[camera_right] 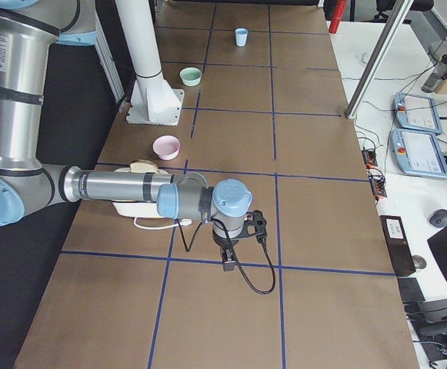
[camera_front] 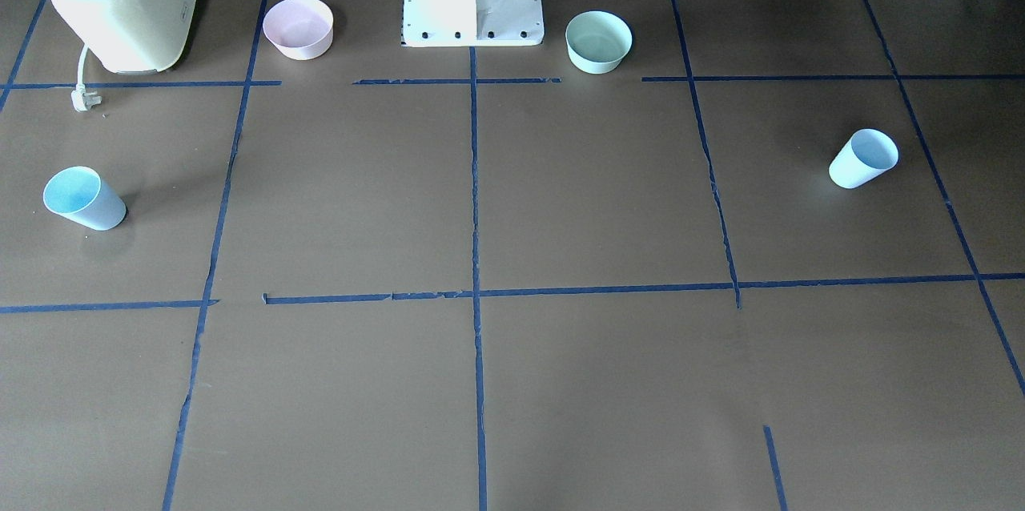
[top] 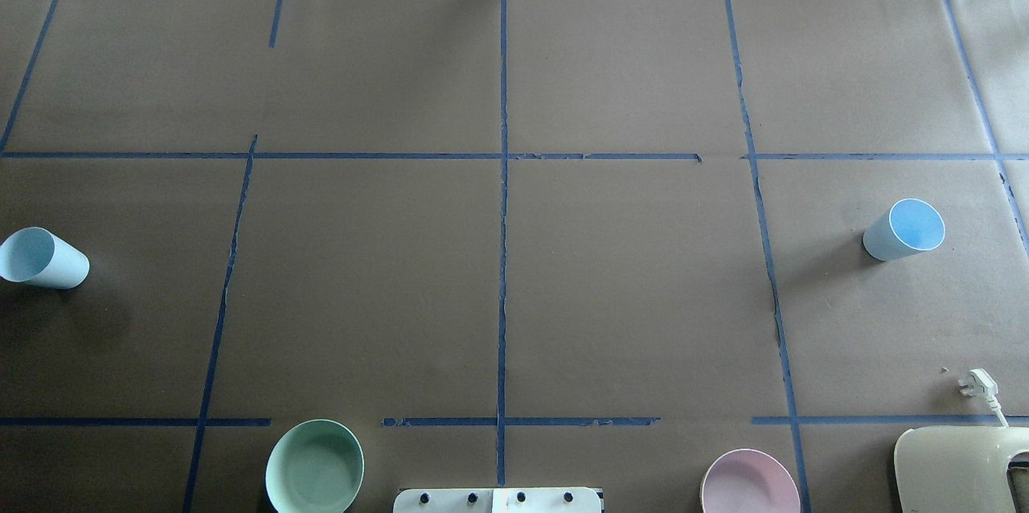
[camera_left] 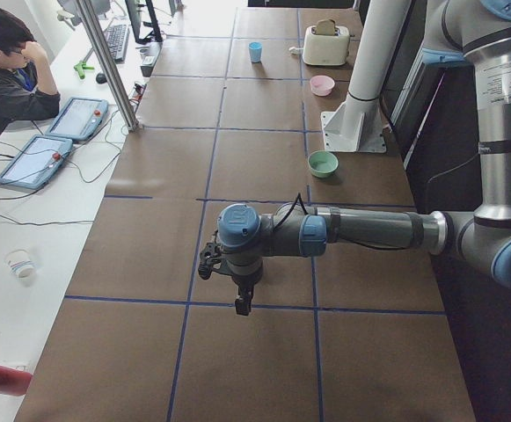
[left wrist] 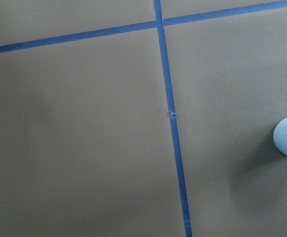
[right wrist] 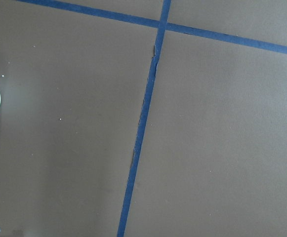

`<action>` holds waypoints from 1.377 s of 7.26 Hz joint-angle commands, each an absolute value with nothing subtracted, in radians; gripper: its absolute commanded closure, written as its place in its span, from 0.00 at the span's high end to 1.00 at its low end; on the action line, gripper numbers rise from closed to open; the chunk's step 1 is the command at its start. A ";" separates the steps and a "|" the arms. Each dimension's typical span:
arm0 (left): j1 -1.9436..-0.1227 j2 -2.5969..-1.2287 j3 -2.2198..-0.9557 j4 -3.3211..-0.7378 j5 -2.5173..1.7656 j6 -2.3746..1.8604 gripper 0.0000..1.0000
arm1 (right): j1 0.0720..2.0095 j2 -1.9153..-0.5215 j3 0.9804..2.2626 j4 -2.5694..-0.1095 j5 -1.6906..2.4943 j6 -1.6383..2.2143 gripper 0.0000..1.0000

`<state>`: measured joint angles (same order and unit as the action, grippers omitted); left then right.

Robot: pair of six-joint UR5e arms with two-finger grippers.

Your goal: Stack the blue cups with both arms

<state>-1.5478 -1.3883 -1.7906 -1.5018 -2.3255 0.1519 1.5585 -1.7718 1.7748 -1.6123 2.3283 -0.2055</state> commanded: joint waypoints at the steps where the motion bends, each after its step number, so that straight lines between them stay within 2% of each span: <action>1: -1.548 -1.388 -1.790 -1.500 -2.326 0.152 1.00 | 1.559 -1.772 1.775 -1.612 2.330 -0.206 1.00; 5: -1.540 -1.425 -1.793 -1.525 -2.325 0.144 1.00 | 1.555 -1.769 1.776 -1.608 2.333 -0.204 1.00; 8: -1.533 -1.451 -1.787 -1.677 -2.353 0.106 1.00 | 1.551 -1.767 1.778 -1.608 2.333 -0.198 1.00; 10: -1.404 -1.427 -1.786 -1.844 -2.349 -0.100 1.00 | 1.548 -1.767 1.778 -1.608 2.333 -0.198 1.00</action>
<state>-1.4831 -1.4433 -1.7871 -1.7397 -2.3509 0.0352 1.5499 -1.7672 1.7778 -1.6076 2.3332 -0.1981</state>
